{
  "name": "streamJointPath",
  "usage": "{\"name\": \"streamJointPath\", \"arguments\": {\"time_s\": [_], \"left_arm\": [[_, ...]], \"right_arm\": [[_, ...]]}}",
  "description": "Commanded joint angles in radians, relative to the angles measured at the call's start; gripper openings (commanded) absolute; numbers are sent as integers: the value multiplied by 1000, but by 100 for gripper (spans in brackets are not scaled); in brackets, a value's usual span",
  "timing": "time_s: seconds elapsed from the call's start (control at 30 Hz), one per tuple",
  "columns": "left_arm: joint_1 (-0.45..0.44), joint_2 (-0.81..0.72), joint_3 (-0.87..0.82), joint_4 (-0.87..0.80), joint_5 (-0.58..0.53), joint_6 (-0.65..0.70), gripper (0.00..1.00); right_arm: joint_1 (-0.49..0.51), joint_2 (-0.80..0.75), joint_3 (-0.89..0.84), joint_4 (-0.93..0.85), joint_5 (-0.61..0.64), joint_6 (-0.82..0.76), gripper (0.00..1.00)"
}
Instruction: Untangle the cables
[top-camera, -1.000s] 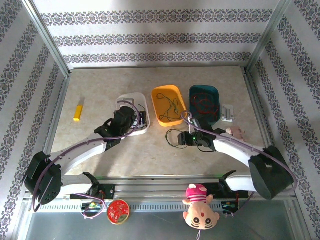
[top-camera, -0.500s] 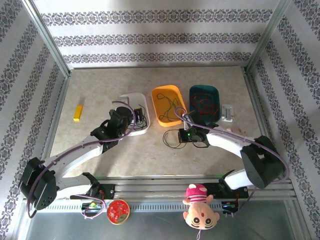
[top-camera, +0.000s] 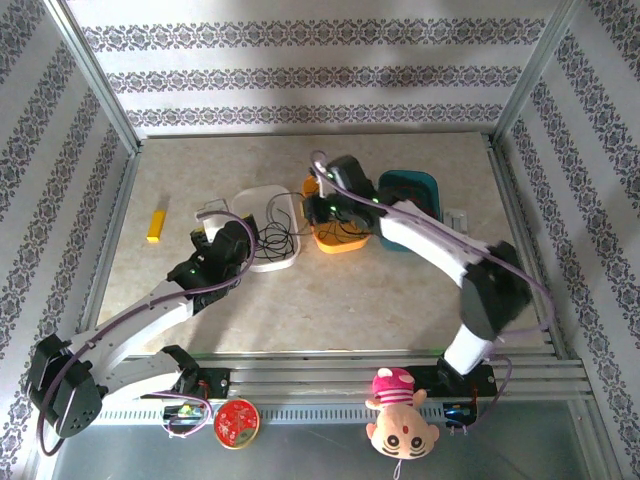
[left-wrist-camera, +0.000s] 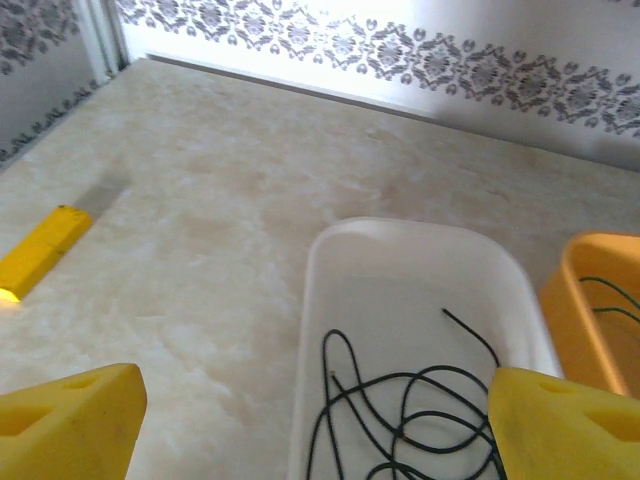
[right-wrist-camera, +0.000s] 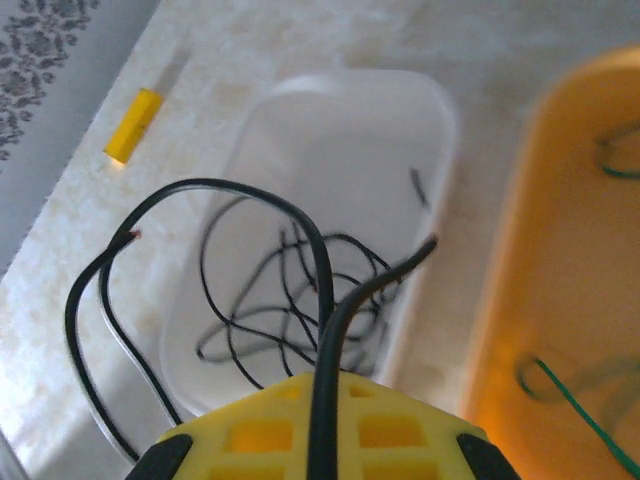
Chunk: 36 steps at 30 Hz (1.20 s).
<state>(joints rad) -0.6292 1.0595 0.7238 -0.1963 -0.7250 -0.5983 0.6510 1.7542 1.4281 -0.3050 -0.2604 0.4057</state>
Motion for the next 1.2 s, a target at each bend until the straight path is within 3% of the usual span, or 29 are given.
{"name": "streamJointPath", "arguments": {"time_s": [0.0, 0.03, 0.13, 0.27, 0.43, 0.5, 0.57, 0.6, 0.67, 0.7, 0.8, 0.97, 1.1, 1.13, 1.17], "left_arm": [[-12, -21, 30, -124, -75, -29, 88], [-12, -26, 29, -126, -76, -26, 88], [-12, -37, 23, -121, -65, -17, 88], [-12, -28, 24, -134, -57, -18, 89], [-10, -25, 0, -141, -104, -6, 91], [-7, -31, -13, -162, -164, 4, 99], [-2, -41, -24, -189, -243, 28, 99], [3, -49, -30, -205, -285, 45, 99], [20, -67, -53, -198, -351, 109, 99], [34, -78, -65, -190, -373, 143, 99], [77, -102, -128, -97, -402, 266, 99], [164, -102, -280, 120, -402, 350, 99], [227, -53, -394, 322, -338, 339, 99], [236, -44, -376, 272, -317, 310, 99], [249, -22, -383, 330, -307, 344, 99]], "right_arm": [[21, 174, 164, -53, -90, -13, 24], [21, 214, 201, -47, -116, -4, 38], [21, 254, 252, -76, -101, 8, 53], [11, 131, 131, -60, -6, -18, 56], [-10, -156, -154, -15, 232, -70, 58], [-23, -304, -300, 23, 373, -88, 60], [-39, -454, -452, 96, 519, -116, 63], [-47, -534, -539, 152, 597, -152, 66], [-64, -665, -712, 306, 738, -235, 91], [-77, -726, -806, 406, 773, -295, 98], [-132, -832, -1025, 634, 846, -395, 98], [-285, -832, -1109, 697, 931, -367, 98], [-417, -670, -1161, 883, 927, -325, 98], [-432, -624, -1169, 938, 940, -335, 98], [-445, -589, -1168, 988, 966, -339, 98]]}}
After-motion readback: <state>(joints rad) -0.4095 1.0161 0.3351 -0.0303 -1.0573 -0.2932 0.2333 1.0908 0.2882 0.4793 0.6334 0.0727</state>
